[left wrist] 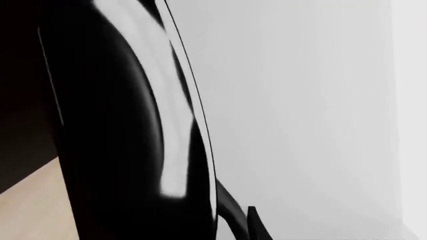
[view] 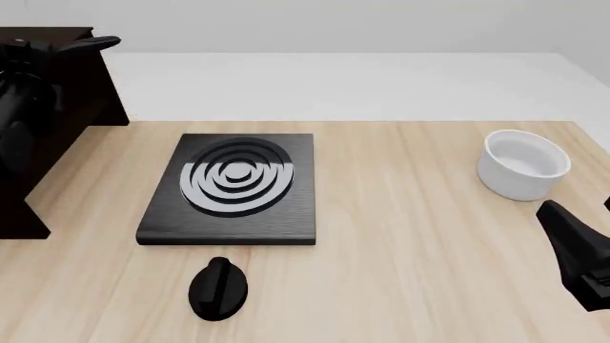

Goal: Put the frying pan on the cabinet shelf.

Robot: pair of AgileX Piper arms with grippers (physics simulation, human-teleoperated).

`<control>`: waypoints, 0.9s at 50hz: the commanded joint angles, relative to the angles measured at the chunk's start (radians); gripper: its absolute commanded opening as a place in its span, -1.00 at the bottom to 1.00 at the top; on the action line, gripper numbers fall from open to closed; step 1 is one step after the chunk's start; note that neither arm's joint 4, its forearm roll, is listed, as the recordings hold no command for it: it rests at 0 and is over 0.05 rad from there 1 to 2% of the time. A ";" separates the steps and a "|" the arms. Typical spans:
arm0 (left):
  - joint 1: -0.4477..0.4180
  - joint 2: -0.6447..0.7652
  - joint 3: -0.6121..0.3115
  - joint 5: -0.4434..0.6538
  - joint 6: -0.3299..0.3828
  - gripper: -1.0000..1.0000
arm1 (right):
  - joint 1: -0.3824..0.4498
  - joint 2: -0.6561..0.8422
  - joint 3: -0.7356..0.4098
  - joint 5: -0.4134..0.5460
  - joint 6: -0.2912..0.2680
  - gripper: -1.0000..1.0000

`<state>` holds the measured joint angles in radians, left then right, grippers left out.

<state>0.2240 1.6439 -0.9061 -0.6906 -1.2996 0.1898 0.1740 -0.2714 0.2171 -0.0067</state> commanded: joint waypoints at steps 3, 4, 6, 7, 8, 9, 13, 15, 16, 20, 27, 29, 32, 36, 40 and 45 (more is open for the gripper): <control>0.003 -0.019 0.008 0.003 0.009 1.00 | -0.002 -0.005 -0.001 0.006 -0.001 1.00; 0.000 -0.020 0.010 0.001 0.012 1.00 | -0.002 -0.002 0.000 0.004 -0.001 1.00; 0.000 -0.019 0.010 0.001 0.016 1.00 | -0.002 -0.003 0.002 0.002 0.000 1.00; -0.001 -0.021 0.013 -0.003 0.015 1.00 | -0.003 -0.004 0.001 0.003 0.000 1.00; -0.002 -0.024 0.014 -0.002 0.017 1.00 | -0.003 -0.004 0.002 0.003 0.001 1.00; -0.004 -0.029 0.017 -0.002 0.018 1.00 | -0.004 -0.003 0.006 0.000 0.002 1.00; -0.014 -0.057 0.034 0.002 0.023 1.00 | -0.005 -0.001 0.000 0.005 0.001 1.00; -0.017 -0.060 0.038 0.001 0.025 1.00 | -0.005 -0.002 0.000 0.005 0.002 1.00; -0.023 -0.065 0.045 0.003 0.028 1.00 | -0.008 -0.003 0.003 0.003 0.000 1.00; -0.033 -0.076 0.070 -0.009 0.033 1.00 | -0.012 -0.008 -0.001 0.010 0.000 1.00; -0.039 -0.102 0.131 -0.039 0.036 1.00 | -0.020 -0.014 -0.005 0.019 0.001 1.00; -0.044 -0.117 0.159 -0.055 0.031 1.00 | -0.025 -0.020 -0.006 0.024 0.002 1.00; -0.049 -0.133 0.179 -0.062 0.032 1.00 | -0.026 -0.016 -0.004 0.020 0.002 1.00; -0.064 -0.156 0.202 -0.064 0.039 1.00 | -0.027 -0.021 -0.005 0.026 0.003 1.00; -0.077 -0.181 0.223 -0.064 0.045 1.00 | -0.026 -0.020 -0.004 0.024 0.001 1.00; -0.101 -0.247 0.269 -0.061 0.060 1.00 | -0.027 -0.018 -0.005 0.024 0.003 1.00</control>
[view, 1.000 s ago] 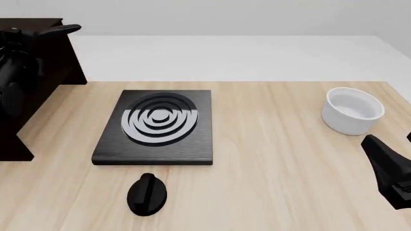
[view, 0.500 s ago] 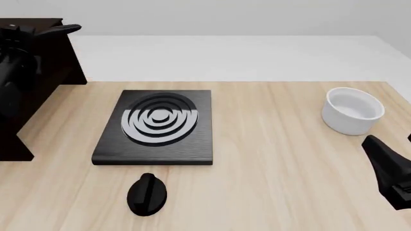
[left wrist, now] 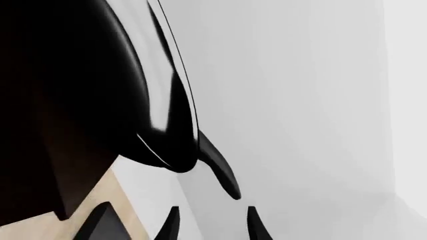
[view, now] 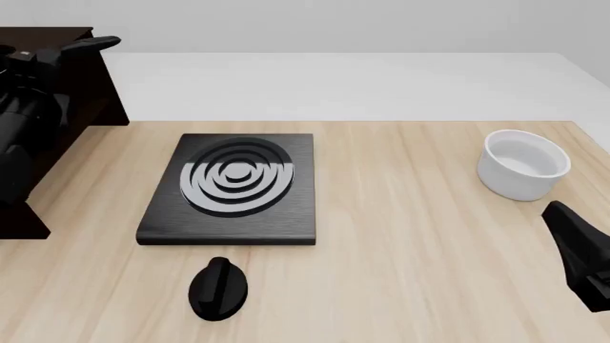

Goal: Put the frying pan on the cabinet shelf.

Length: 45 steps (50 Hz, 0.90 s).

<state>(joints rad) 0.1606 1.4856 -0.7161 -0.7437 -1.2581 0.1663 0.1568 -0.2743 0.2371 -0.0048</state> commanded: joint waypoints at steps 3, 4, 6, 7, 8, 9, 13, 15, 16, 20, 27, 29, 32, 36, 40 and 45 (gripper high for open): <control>-0.066 -0.128 0.113 -0.005 0.035 1.00 | -0.003 0.002 -0.002 0.002 0.001 1.00; -0.069 -0.138 0.119 -0.001 0.044 1.00 | -0.003 0.001 -0.001 0.001 0.001 1.00; -0.085 -0.165 0.132 0.017 0.060 1.00 | -0.003 0.001 -0.001 0.002 0.000 1.00; -0.082 -0.170 0.142 0.011 0.056 1.00 | -0.004 0.001 -0.002 0.002 0.000 1.00; -0.082 -0.181 0.156 0.012 0.053 1.00 | -0.004 0.001 -0.001 0.002 -0.001 1.00; -0.113 -0.225 0.156 0.089 0.114 1.00 | -0.004 0.001 -0.002 0.003 -0.002 1.00; -0.139 -0.284 0.215 0.091 0.121 1.00 | -0.015 -0.026 -0.012 0.022 -0.007 1.00; -0.153 -0.323 0.227 0.117 0.143 1.00 | -0.010 -0.019 -0.008 0.016 -0.006 1.00; -0.161 -0.344 0.227 0.142 0.165 1.00 | -0.009 -0.016 -0.008 0.013 -0.007 1.00; -0.187 -0.412 0.233 0.223 0.215 1.00 | -0.008 -0.017 -0.007 0.012 -0.006 1.00; -0.256 -0.593 0.180 0.499 0.447 1.00 | -0.023 -0.054 -0.017 0.031 -0.015 1.00; -0.265 -0.628 0.160 0.561 0.530 1.00 | -0.020 -0.051 -0.020 0.035 -0.016 1.00; -0.279 -0.651 0.166 0.585 0.592 1.00 | -0.020 -0.054 -0.018 0.034 -0.013 1.00; -0.268 -0.649 0.162 0.612 0.655 1.00 | -0.020 -0.053 -0.016 0.031 -0.009 1.00; -0.284 -0.678 0.139 0.679 0.760 1.00 | -0.019 -0.054 -0.017 0.032 -0.012 1.00; -0.286 -0.708 0.142 0.705 0.779 1.00 | -0.036 -0.092 -0.034 0.062 -0.013 1.00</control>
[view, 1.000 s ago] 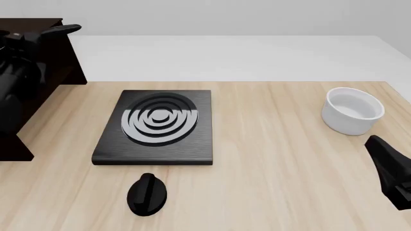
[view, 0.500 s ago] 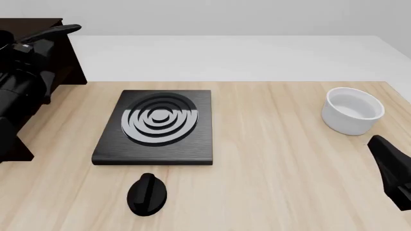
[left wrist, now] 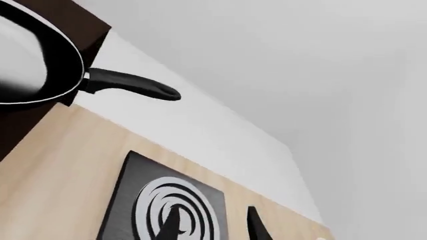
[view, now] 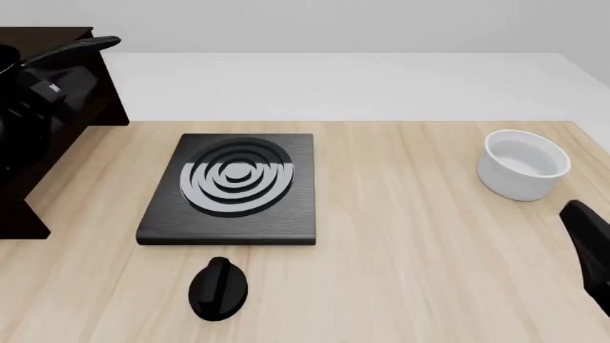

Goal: Put the frying pan on the cabinet shelf.

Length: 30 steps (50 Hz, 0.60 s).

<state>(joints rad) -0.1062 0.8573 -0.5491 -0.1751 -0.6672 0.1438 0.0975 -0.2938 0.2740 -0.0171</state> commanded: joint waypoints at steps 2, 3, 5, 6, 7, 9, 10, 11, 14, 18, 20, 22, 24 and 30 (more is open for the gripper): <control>-0.023 -0.087 -0.022 0.150 0.193 1.00 | -0.013 -0.036 -0.016 0.029 0.000 1.00; -0.022 -0.092 -0.033 0.174 0.246 1.00 | -0.013 -0.037 -0.015 0.026 -0.002 1.00; -0.032 -0.107 -0.022 0.179 0.229 1.00 | -0.012 -0.038 -0.016 0.029 -0.001 1.00; -0.037 -0.114 -0.019 0.185 0.227 1.00 | -0.012 -0.039 -0.017 0.030 -0.002 1.00; -0.036 -0.112 -0.019 0.189 0.238 1.00 | -0.012 -0.043 -0.018 0.032 -0.006 1.00; -0.030 -0.105 -0.025 0.204 0.312 1.00 | -0.014 -0.069 -0.030 0.047 -0.021 1.00; -0.029 -0.101 -0.024 0.206 0.339 1.00 | -0.014 -0.070 -0.031 0.048 -0.022 1.00; -0.017 -0.083 -0.024 0.208 0.402 1.00 | -0.016 -0.078 -0.030 0.052 -0.022 1.00; -0.016 -0.084 -0.013 0.213 0.468 1.00 | -0.019 -0.077 -0.032 0.055 -0.016 1.00; -0.006 -0.128 0.003 0.220 0.520 1.00 | -0.018 -0.083 -0.032 0.059 -0.012 1.00; 0.005 -0.128 0.016 0.211 0.587 1.00 | -0.018 -0.087 -0.035 0.062 -0.013 1.00; 0.021 -0.124 0.025 0.204 0.636 1.00 | -0.019 -0.089 -0.040 0.067 -0.010 1.00; 0.020 -0.129 0.034 0.204 0.659 1.00 | -0.019 -0.091 -0.038 0.066 -0.006 1.00; 0.010 -0.180 0.064 0.227 0.659 1.00 | -0.020 -0.095 -0.039 0.067 -0.001 1.00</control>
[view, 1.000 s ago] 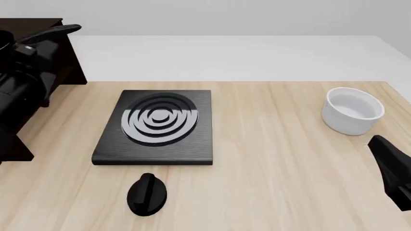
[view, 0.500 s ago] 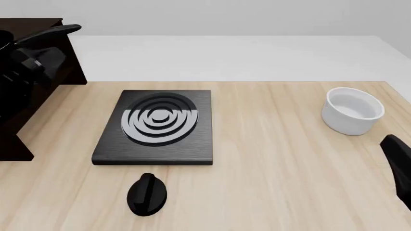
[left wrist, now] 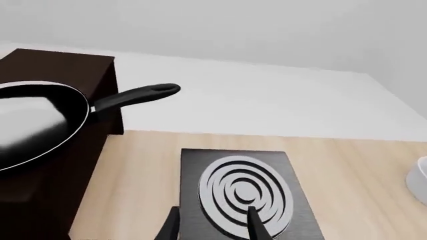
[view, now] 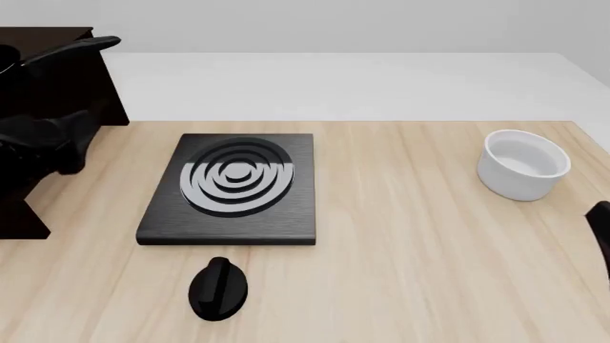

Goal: Put the frying pan on the cabinet shelf.

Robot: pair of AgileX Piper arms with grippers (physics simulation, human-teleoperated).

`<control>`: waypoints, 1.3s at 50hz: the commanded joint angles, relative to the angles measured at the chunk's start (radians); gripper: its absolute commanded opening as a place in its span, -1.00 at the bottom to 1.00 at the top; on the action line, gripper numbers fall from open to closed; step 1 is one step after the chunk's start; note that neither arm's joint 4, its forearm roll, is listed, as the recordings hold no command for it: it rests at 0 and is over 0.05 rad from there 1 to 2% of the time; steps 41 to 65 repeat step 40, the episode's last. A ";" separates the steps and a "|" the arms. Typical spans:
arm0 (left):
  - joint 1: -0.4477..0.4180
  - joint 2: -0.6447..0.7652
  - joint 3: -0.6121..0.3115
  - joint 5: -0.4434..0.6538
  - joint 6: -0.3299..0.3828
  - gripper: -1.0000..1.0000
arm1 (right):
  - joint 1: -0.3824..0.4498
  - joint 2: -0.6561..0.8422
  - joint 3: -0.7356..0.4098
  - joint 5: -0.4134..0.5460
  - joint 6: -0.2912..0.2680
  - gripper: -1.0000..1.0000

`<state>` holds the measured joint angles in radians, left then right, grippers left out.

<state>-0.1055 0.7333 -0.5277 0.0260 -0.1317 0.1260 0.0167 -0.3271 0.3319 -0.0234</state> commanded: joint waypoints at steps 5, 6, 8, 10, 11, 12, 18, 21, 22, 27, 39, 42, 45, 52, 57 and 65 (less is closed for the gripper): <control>0.045 -0.136 0.081 0.041 0.137 1.00 | -0.001 -0.011 0.005 0.003 0.013 1.00; 0.051 -0.163 0.085 0.054 0.130 1.00 | -0.001 -0.010 0.007 0.001 0.013 1.00; 0.054 -0.213 0.102 0.076 0.136 1.00 | -0.001 -0.008 -0.002 0.008 0.016 1.00; 0.031 -0.332 0.124 0.112 0.085 1.00 | -0.001 -0.009 0.002 0.006 0.018 1.00; 0.041 -0.328 0.136 0.115 0.091 1.00 | 0.000 -0.008 0.003 0.005 0.019 1.00; 0.043 -0.333 0.141 0.114 0.097 1.00 | 0.000 -0.006 0.000 0.008 0.019 1.00; 0.046 -0.445 0.199 0.178 0.103 1.00 | -0.002 0.001 0.001 0.004 0.023 1.00; 0.043 -0.508 0.207 0.232 0.098 1.00 | -0.003 -0.003 0.005 0.005 0.020 1.00; 0.039 -0.531 0.210 0.254 0.094 1.00 | -0.004 -0.003 0.005 0.006 0.020 1.00; 0.034 -0.608 0.207 0.323 0.089 1.00 | -0.006 -0.008 0.013 0.000 0.028 1.00; 0.028 -0.732 0.182 0.483 0.079 1.00 | -0.009 -0.008 0.009 0.005 0.036 1.00; 0.033 -0.733 0.185 0.482 0.086 1.00 | -0.009 -0.008 0.009 0.006 0.035 1.00; 0.033 -0.733 0.185 0.482 0.086 1.00 | -0.009 -0.008 0.009 0.006 0.035 1.00; 0.033 -0.733 0.185 0.482 0.086 1.00 | -0.009 -0.008 0.009 0.006 0.035 1.00; 0.033 -0.733 0.185 0.482 0.086 1.00 | -0.009 -0.008 0.009 0.006 0.035 1.00; 0.033 -0.733 0.185 0.482 0.086 1.00 | -0.009 -0.008 0.009 0.006 0.035 1.00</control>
